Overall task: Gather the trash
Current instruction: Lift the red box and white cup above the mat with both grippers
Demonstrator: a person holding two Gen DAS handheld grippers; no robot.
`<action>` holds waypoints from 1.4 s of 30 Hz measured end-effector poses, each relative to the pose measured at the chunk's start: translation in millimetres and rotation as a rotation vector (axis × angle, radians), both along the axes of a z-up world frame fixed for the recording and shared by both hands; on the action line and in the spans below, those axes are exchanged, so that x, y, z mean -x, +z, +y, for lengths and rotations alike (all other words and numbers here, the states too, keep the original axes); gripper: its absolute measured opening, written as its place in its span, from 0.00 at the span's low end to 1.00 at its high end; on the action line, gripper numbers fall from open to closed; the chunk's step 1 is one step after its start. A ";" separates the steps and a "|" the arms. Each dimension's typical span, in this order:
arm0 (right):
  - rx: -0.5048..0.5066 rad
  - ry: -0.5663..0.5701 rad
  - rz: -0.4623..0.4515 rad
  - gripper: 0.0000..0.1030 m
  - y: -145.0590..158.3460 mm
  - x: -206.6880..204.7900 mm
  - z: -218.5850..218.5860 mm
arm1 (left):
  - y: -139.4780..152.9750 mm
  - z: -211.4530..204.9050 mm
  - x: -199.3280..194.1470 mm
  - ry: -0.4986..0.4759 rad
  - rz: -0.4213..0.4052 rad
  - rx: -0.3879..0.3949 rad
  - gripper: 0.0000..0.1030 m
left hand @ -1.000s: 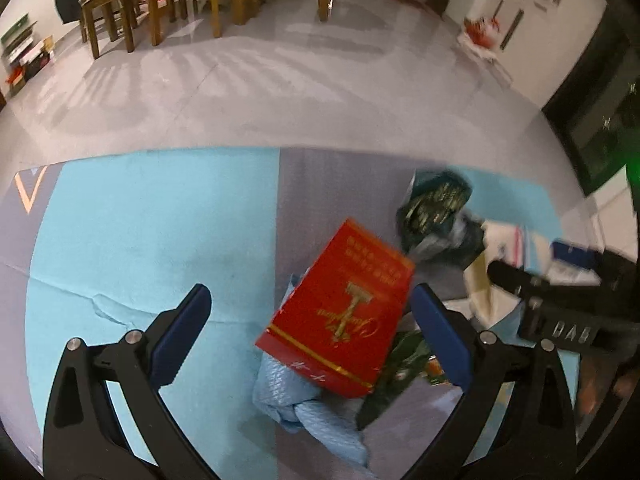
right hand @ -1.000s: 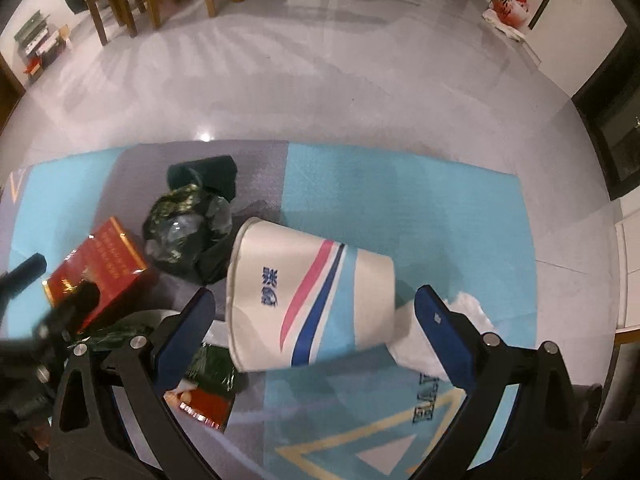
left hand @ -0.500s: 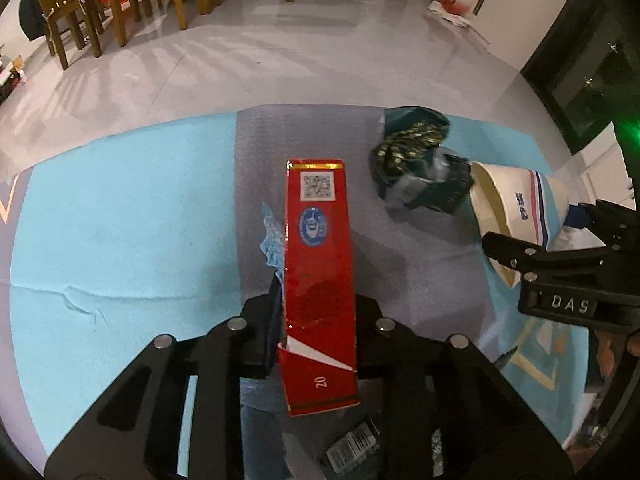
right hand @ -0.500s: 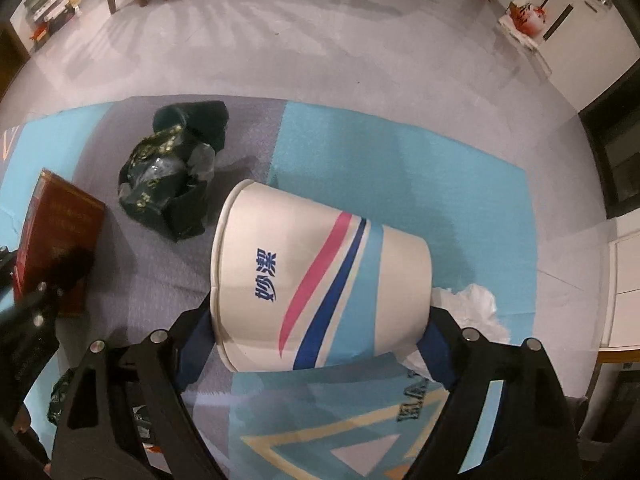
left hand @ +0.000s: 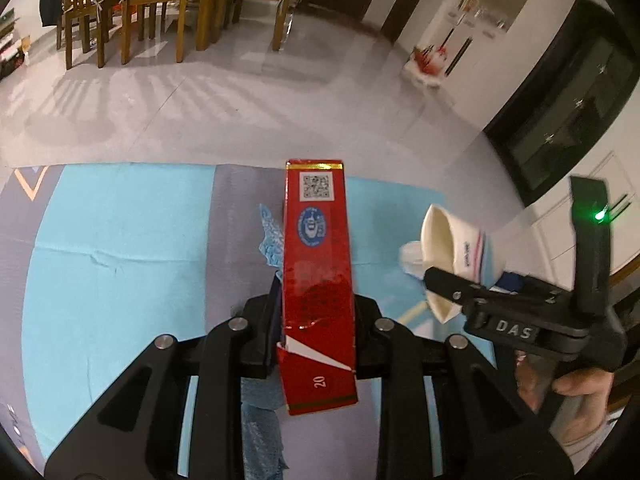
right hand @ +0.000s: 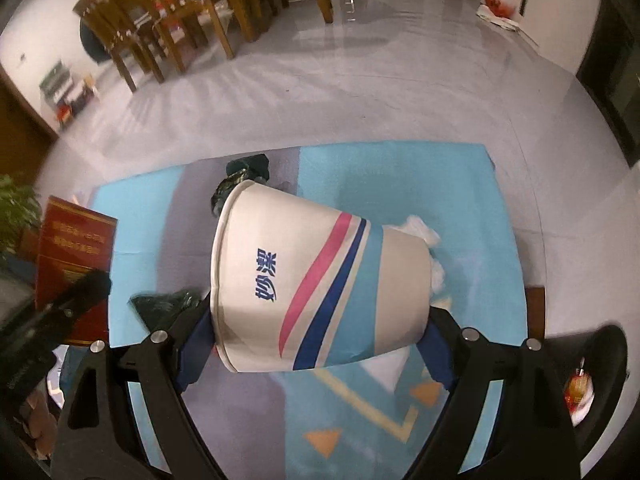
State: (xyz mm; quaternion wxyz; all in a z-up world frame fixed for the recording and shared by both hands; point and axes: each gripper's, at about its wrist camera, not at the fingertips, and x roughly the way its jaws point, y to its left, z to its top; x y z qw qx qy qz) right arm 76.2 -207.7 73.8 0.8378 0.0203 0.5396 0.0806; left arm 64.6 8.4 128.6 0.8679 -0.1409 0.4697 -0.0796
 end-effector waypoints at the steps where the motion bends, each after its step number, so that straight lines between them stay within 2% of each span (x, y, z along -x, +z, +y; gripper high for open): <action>1: -0.015 -0.011 -0.005 0.83 3.7 6.9 -2.7 | 4.8 -2.4 8.2 -0.006 -0.012 -0.001 0.26; 4: -0.046 -0.037 -0.021 0.83 13.3 26.4 -12.2 | 7.2 -13.5 28.4 -0.019 -0.017 0.000 0.26; 9: -0.077 -0.073 -0.047 0.83 22.8 62.2 -25.9 | -17.6 -30.2 37.8 -0.061 0.040 0.006 0.27; 15: -0.075 -0.097 -0.048 0.83 21.0 83.0 -35.4 | -59.6 -50.0 40.2 -0.088 0.161 -0.002 0.28; 18: -0.072 -0.106 -0.053 0.83 21.7 84.5 -38.3 | -68.8 -51.7 36.1 -0.079 0.194 -0.022 0.33; 21: -0.071 -0.119 -0.046 0.83 20.1 85.8 -44.4 | -75.9 -54.2 33.6 -0.080 0.216 -0.037 0.33; 22: -0.070 -0.118 -0.046 0.83 19.8 86.7 -45.4 | -76.3 -57.1 34.8 -0.075 0.220 -0.043 0.33; 24: -0.068 -0.120 -0.051 0.83 20.4 86.2 -46.3 | -74.1 -57.5 30.2 -0.083 0.207 -0.044 0.25; 31: -0.093 -0.150 -0.082 0.83 30.4 90.2 -61.0 | -48.3 -65.2 35.2 -0.113 0.146 -0.063 0.26; 35: -0.119 -0.172 -0.091 0.83 35.4 91.0 -70.0 | -35.5 -69.5 36.7 -0.128 0.135 -0.011 0.26; 39: -0.120 -0.173 -0.103 0.83 38.6 93.3 -74.2 | -30.8 -78.0 39.3 -0.154 0.125 -0.027 0.26; 42: -0.111 -0.171 -0.104 0.83 38.1 95.2 -75.9 | -27.9 -83.0 41.4 -0.155 0.114 -0.070 0.26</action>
